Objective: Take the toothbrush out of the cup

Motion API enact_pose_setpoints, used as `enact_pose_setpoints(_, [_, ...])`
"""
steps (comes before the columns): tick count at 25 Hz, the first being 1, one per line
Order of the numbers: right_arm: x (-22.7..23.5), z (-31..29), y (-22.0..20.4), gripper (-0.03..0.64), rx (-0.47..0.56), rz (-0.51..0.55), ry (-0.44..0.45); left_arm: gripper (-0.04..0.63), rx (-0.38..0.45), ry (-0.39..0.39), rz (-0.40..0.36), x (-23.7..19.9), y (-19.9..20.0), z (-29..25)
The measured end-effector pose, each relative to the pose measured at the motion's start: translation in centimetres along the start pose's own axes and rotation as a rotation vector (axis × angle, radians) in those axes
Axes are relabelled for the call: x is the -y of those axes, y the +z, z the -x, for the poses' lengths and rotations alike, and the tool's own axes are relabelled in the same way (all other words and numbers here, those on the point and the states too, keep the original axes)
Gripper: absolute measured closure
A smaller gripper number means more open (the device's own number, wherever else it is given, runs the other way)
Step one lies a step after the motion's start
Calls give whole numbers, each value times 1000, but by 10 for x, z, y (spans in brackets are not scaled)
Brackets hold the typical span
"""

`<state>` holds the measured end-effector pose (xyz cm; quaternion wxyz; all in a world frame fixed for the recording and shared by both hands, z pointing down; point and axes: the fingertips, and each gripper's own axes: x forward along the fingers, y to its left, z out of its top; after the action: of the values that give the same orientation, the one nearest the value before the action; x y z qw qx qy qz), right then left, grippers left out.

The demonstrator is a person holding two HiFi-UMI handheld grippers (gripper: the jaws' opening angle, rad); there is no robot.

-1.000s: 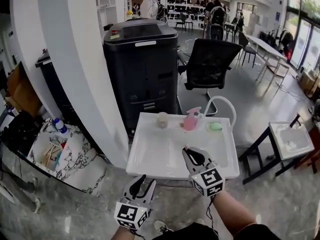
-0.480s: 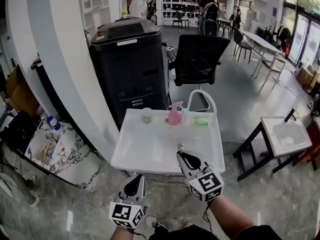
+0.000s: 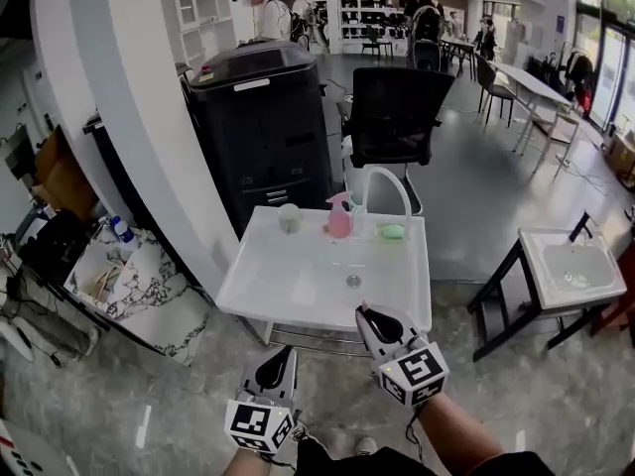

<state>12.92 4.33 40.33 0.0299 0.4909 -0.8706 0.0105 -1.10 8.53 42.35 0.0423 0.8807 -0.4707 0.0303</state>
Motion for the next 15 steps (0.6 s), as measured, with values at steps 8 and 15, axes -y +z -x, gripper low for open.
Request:
enact_pose_setpoints(8, [-16,28,-11,592,-7,-29,53,577,7,41,-5,27,-1,28])
enact_pose_setpoints(15, [-19,39,-9,592,0,-46,65,577,22,59,-3,35,4,35])
